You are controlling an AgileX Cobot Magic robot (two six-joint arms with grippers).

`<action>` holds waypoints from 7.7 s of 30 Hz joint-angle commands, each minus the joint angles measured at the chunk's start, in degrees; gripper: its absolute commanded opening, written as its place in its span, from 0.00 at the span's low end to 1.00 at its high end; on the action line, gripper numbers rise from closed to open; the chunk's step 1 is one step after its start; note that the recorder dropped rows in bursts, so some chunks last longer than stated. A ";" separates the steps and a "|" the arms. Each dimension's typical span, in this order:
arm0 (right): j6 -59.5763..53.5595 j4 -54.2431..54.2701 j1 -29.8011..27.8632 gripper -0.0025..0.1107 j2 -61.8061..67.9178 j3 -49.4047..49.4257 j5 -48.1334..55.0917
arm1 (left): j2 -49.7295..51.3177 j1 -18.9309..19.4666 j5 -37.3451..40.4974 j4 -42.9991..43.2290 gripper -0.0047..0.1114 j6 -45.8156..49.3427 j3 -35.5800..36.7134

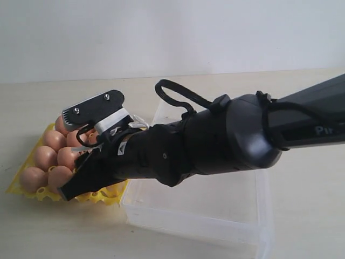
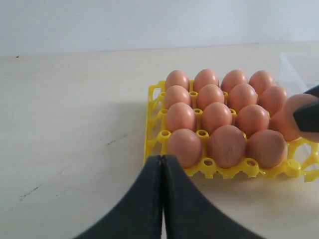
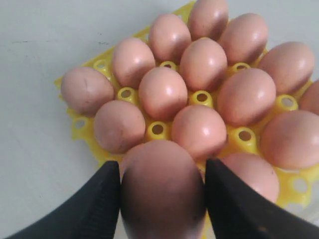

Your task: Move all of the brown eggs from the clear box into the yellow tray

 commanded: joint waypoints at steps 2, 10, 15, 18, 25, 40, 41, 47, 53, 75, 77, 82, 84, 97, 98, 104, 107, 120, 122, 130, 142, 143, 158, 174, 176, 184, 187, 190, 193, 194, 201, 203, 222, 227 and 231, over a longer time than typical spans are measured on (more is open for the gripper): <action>3.06 1.75 -0.40 0.02 -0.08 1.64 -5.64 | -0.32 0.06 -0.56 -0.06 0.04 0.05 -0.23; 7.45 1.75 -0.52 0.02 0.93 1.64 -8.76 | -0.32 0.06 -0.56 -0.06 0.04 0.05 -0.23; 7.94 2.48 -0.52 0.02 2.56 1.64 -8.76 | -0.32 0.06 -0.56 -0.06 0.04 0.05 -0.23; 8.86 2.56 -0.52 0.02 3.29 1.64 -8.87 | -0.32 0.06 -0.56 -0.06 0.04 0.05 -0.23; 8.86 2.56 -0.52 0.02 4.00 1.64 -8.97 | -0.32 0.06 -0.56 -0.06 0.04 0.05 -0.23; 11.50 2.56 -0.52 0.02 4.00 2.07 -9.02 | -0.32 0.06 -0.56 -0.06 0.04 0.05 -0.23; 13.23 2.56 -0.52 0.02 4.00 2.52 -9.56 | -0.32 0.06 -0.56 -0.06 0.04 0.05 -0.23; 13.95 2.56 -0.52 0.02 4.00 4.23 -11.14 | -0.32 0.06 -0.56 -0.06 0.04 0.05 -0.23; 13.82 2.56 -0.52 0.02 4.00 4.46 -11.82 | -0.32 0.06 -0.56 -0.06 0.04 0.05 -0.23; 13.80 2.70 -0.52 0.05 4.00 4.46 -13.87 | -0.32 0.06 -0.56 -0.06 0.04 0.05 -0.23; 13.80 2.70 -0.52 0.10 4.00 4.46 -14.27 | -0.32 0.06 -0.56 -0.06 0.04 0.05 -0.23; 10.78 2.52 -0.52 0.29 4.00 4.46 -14.78 | -0.32 0.06 -0.56 -0.06 0.04 0.05 -0.23; 10.78 2.52 -0.52 0.36 4.00 4.46 -15.02 | -0.32 0.06 -0.56 -0.06 0.04 0.05 -0.23; 11.44 2.73 -0.52 0.44 4.00 4.46 -17.11 | -0.32 0.06 -0.56 -0.06 0.04 0.05 -0.23; 11.44 2.73 -0.52 0.44 4.00 4.46 -17.23 | -0.32 0.06 -0.56 -0.06 0.04 0.05 -0.23; 11.58 2.73 -0.52 0.44 4.00 4.46 -17.71 | -0.32 0.06 -0.56 -0.06 0.04 0.05 -0.23; 11.58 2.73 -0.52 0.44 4.00 4.46 -17.96 | -0.32 0.06 -0.56 -0.06 0.04 0.05 -0.23; 11.90 2.73 -0.52 0.56 4.00 4.46 -17.85 | -0.32 0.06 -0.56 -0.06 0.04 0.05 -0.23; 11.90 2.73 -0.52 0.56 4.00 4.46 -17.85 | -0.32 0.06 -0.56 -0.06 0.04 0.05 -0.23; 11.90 3.17 -0.52 0.56 2.22 4.46 -17.85 | -0.32 0.06 -0.56 -0.06 0.04 0.05 -0.23; -8.49 12.44 -0.39 0.05 -20.04 20.80 -33.28 | -0.32 0.06 -0.56 -0.06 0.04 0.05 -0.23; -11.23 14.61 -0.39 0.02 -22.91 23.67 -37.56 | -0.32 0.06 -0.56 -0.06 0.04 0.05 -0.23; -88.69 64.20 -11.58 0.02 -59.50 32.29 -37.96 | -0.32 0.06 -0.56 -0.06 0.04 0.05 -0.23; -75.03 49.00 -37.57 0.02 -57.71 36.44 -4.24 | -0.32 0.06 -0.56 -0.06 0.04 0.05 -0.23; -75.53 47.32 -38.32 0.02 -57.71 36.44 -4.34 | -0.32 0.06 -0.56 -0.06 0.04 0.05 -0.23; -81.16 39.72 -42.85 0.02 -57.23 36.60 -4.46 | -0.32 0.06 -0.56 -0.06 0.04 0.05 -0.23; -81.16 38.45 -45.81 0.02 -56.85 36.60 -0.93 | -0.32 0.06 -0.56 -0.06 0.04 0.05 -0.23; -81.16 33.62 -48.50 0.02 -56.85 36.60 2.61 | -0.32 0.06 -0.56 -0.06 0.04 0.05 -0.23; -81.16 27.98 -50.24 0.02 -57.18 36.94 5.38 | -0.32 0.06 -0.56 -0.06 0.04 0.05 -0.23; -81.16 26.33 -50.72 0.02 -58.21 37.51 5.85 | -0.32 0.06 -0.56 -0.06 0.04 0.05 -0.23; -81.16 22.21 -51.81 0.02 -72.73 47.10 4.05 | -0.32 0.06 -0.56 -0.06 0.04 0.05 -0.23; -81.00 22.34 -51.81 0.02 -78.22 50.67 4.05 | -0.32 0.06 -0.56 -0.06 0.04 0.05 -0.23; -69.45 28.04 -51.81 0.02 -105.83 63.75 7.93 | -0.32 0.06 -0.56 -0.06 0.04 0.05 -0.23; -68.97 28.04 -51.71 0.02 -110.83 63.75 15.41 | -0.32 0.06 -0.56 -0.06 0.04 0.05 -0.23; -65.84 28.03 -51.71 0.02 -110.83 63.75 17.66 | -0.32 0.06 -0.56 -0.06 0.04 0.05 -0.23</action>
